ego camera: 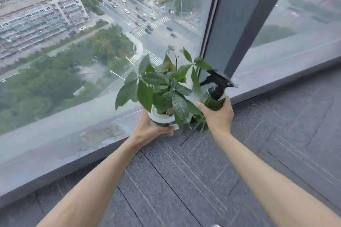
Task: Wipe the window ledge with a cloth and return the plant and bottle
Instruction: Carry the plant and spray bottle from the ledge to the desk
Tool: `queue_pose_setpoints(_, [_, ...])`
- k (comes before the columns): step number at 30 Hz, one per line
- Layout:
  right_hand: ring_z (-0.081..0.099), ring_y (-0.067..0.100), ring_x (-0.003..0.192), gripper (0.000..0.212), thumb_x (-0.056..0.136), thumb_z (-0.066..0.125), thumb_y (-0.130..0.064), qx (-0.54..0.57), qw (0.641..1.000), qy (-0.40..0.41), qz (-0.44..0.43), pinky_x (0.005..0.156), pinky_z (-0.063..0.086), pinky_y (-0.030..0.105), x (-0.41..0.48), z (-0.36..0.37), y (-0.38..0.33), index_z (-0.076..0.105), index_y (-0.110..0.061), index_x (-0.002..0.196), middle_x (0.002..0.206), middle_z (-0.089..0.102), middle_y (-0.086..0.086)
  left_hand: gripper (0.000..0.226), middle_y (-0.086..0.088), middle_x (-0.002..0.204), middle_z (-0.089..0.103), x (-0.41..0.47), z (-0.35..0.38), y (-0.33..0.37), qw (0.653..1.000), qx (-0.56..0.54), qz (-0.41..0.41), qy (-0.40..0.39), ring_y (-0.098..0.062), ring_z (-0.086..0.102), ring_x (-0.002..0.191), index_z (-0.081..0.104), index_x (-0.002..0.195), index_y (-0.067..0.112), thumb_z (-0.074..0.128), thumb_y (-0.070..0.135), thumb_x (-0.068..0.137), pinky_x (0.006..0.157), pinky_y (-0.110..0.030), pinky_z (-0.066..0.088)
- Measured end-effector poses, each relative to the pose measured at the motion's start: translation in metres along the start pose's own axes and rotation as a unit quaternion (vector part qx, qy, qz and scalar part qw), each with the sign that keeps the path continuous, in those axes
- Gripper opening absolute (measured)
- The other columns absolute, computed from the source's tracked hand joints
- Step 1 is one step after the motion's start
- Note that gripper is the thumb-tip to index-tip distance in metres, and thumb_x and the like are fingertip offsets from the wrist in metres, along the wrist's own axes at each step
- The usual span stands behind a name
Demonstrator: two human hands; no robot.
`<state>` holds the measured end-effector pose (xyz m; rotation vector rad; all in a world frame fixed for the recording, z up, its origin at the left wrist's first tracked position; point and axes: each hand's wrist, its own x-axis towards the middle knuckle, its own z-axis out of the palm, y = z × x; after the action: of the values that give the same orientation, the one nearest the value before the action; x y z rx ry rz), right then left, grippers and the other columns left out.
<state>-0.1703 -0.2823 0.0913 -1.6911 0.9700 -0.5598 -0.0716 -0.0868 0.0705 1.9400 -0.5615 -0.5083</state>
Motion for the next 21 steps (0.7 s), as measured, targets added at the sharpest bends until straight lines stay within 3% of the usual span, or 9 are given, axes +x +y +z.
queue_pose_setpoints(2, [0.057,-0.007,0.089,0.053,0.069,0.089,-0.027,0.015,0.999,0.008,0.027,0.080,0.042,0.002,-0.018,-0.052,-0.051,0.056,-0.027,0.111,0.098,0.062,-0.019,0.074,0.008,0.103,0.073,-0.015,-0.007,0.070,1.000,-0.010,-0.003,-0.025,-0.009,0.069,0.098,0.057,0.108,0.052,0.092,0.007,0.062,0.091,-0.036,0.057])
queue_pose_setpoints(4, [0.059,-0.012,0.089,0.054,0.068,0.089,-0.023,0.033,0.998,0.024,0.039,0.076,0.043,0.001,-0.034,-0.102,-0.102,0.057,-0.027,0.112,0.100,0.063,-0.020,0.068,0.003,0.107,0.073,-0.023,-0.010,0.143,0.998,-0.025,0.007,-0.055,-0.013,0.070,0.102,0.060,0.120,0.024,0.093,0.015,0.062,0.092,-0.046,0.056])
queue_pose_setpoints(5, [0.060,-0.011,0.091,0.056,0.068,0.089,-0.021,0.044,0.997,0.034,0.044,0.080,0.046,0.005,-0.042,-0.127,-0.129,0.058,-0.026,0.114,0.104,0.066,-0.016,0.069,0.003,0.109,0.073,-0.027,-0.009,0.182,0.998,-0.035,0.016,-0.059,-0.014,0.069,0.103,0.060,0.121,0.024,0.093,0.015,0.061,0.093,-0.047,0.056])
queue_pose_setpoints(9, [0.064,-0.007,0.091,0.055,0.067,0.089,-0.026,0.059,0.992,0.102,0.052,0.081,0.050,0.014,-0.067,-0.212,-0.224,0.060,-0.028,0.113,0.104,0.069,-0.012,0.083,0.024,0.109,0.070,-0.039,-0.009,0.328,0.993,-0.054,0.060,-0.084,-0.002,0.066,0.106,0.051,0.102,0.069,0.093,0.010,0.062,0.097,-0.028,0.052])
queue_pose_setpoints(11, [0.062,-0.013,0.091,0.056,0.067,0.089,-0.028,0.080,0.984,0.146,0.056,0.083,0.050,0.010,-0.076,-0.256,-0.271,0.059,-0.033,0.114,0.105,0.068,-0.014,0.088,0.013,0.117,0.068,-0.041,-0.007,0.388,0.990,-0.072,0.062,-0.101,-0.005,0.065,0.110,0.046,0.120,0.055,0.097,0.028,0.055,0.099,-0.032,0.051])
queue_pose_setpoints(13, [0.059,0.001,0.112,0.074,0.068,0.089,-0.031,0.099,0.972,0.200,0.078,0.101,0.043,0.013,-0.085,-0.303,-0.310,0.053,-0.022,0.132,0.123,0.063,-0.011,0.096,0.002,0.121,0.066,-0.046,0.000,0.446,0.987,-0.065,0.078,-0.128,-0.009,0.064,0.113,0.049,0.131,0.024,0.098,0.041,0.049,0.099,-0.036,0.053])
queue_pose_setpoints(15, [0.058,0.006,0.110,0.073,0.070,0.088,-0.028,0.108,0.960,0.244,0.085,0.094,0.040,0.008,-0.089,-0.352,-0.341,0.051,-0.020,0.132,0.115,0.059,-0.020,0.084,0.004,0.116,0.070,-0.052,0.013,0.500,0.983,-0.064,0.086,-0.147,-0.007,0.067,0.108,0.057,0.123,0.023,0.098,0.035,0.052,0.094,-0.029,0.055])
queue_pose_setpoints(18, [0.065,-0.006,0.082,0.048,0.067,0.089,-0.026,0.095,0.951,0.281,0.084,0.087,0.056,0.030,-0.094,-0.417,-0.359,0.061,-0.026,0.105,0.095,0.067,-0.016,0.065,0.023,0.096,0.073,-0.064,0.045,0.567,0.976,-0.067,0.117,-0.170,0.007,0.068,0.091,0.058,0.099,0.040,0.095,0.006,0.057,0.078,-0.010,0.051])
queue_pose_setpoints(21, [0.067,-0.002,0.080,0.045,0.065,0.088,-0.023,0.107,0.937,0.323,0.077,0.085,0.058,0.035,-0.098,-0.483,-0.369,0.064,-0.026,0.102,0.091,0.071,-0.012,0.069,0.020,0.091,0.071,-0.075,0.086,0.624,0.972,-0.085,0.137,-0.170,0.010,0.065,0.086,0.052,0.094,0.043,0.094,0.003,0.056,0.077,-0.011,0.050])
